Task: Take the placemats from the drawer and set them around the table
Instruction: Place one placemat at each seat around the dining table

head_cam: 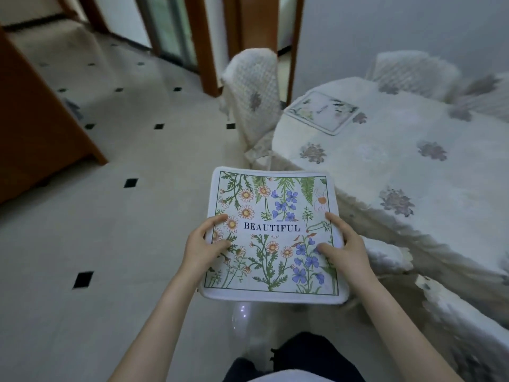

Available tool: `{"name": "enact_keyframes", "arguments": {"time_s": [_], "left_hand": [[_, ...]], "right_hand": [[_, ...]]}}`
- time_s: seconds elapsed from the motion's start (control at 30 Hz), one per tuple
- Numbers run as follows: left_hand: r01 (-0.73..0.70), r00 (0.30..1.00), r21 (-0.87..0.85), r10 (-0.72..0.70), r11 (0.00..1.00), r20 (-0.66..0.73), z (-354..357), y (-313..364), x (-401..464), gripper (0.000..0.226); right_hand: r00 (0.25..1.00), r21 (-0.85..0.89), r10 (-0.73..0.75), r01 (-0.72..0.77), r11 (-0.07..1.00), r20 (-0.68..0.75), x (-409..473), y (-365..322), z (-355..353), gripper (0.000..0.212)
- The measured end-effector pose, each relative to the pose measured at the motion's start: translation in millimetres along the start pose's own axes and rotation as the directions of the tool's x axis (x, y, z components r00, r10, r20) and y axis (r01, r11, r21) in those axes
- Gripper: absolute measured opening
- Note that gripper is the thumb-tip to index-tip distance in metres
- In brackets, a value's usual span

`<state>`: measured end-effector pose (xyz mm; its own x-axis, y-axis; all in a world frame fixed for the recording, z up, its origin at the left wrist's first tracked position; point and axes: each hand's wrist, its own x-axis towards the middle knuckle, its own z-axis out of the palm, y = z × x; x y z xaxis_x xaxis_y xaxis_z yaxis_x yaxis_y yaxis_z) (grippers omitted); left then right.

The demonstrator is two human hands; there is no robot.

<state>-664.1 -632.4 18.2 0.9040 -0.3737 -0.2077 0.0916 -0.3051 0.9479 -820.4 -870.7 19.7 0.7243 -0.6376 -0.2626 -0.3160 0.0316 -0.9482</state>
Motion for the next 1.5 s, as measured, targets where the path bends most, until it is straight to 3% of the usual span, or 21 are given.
{"name": "enact_keyframes", "arguments": {"time_s": [0.37,0.63,1.0,1.17,1.5], "left_hand": [[-0.023,0.961,0.02,0.016,1.0,0.277,76.9,50.6,146.6,0.05],[-0.121,0.926,0.085,0.082,0.989,0.368,150.1,92.9,259.7,0.051],[-0.16,0.821,0.153,0.046,0.975,0.568,262.9,115.6,387.6,0.05],[-0.232,0.755,0.212,0.038,0.949,0.655,325.8,108.4,442.7,0.05],[-0.225,0.727,0.308,-0.051,0.924,0.685,391.2,63.6,481.3,0.054]], "right_hand": [[0.949,0.063,0.02,0.0,0.998,-0.313,79.0,-10.1,-35.0,0.067],[0.917,0.078,0.065,-0.037,0.996,-0.394,182.4,-21.9,-71.5,0.069],[0.826,0.12,0.191,-0.15,0.981,-0.53,286.7,-17.8,-122.9,0.068],[0.781,0.066,0.203,-0.204,0.977,-0.591,343.1,-1.3,-147.7,0.068],[0.752,0.072,0.274,-0.291,0.954,-0.599,401.2,50.6,-162.2,0.071]]}}
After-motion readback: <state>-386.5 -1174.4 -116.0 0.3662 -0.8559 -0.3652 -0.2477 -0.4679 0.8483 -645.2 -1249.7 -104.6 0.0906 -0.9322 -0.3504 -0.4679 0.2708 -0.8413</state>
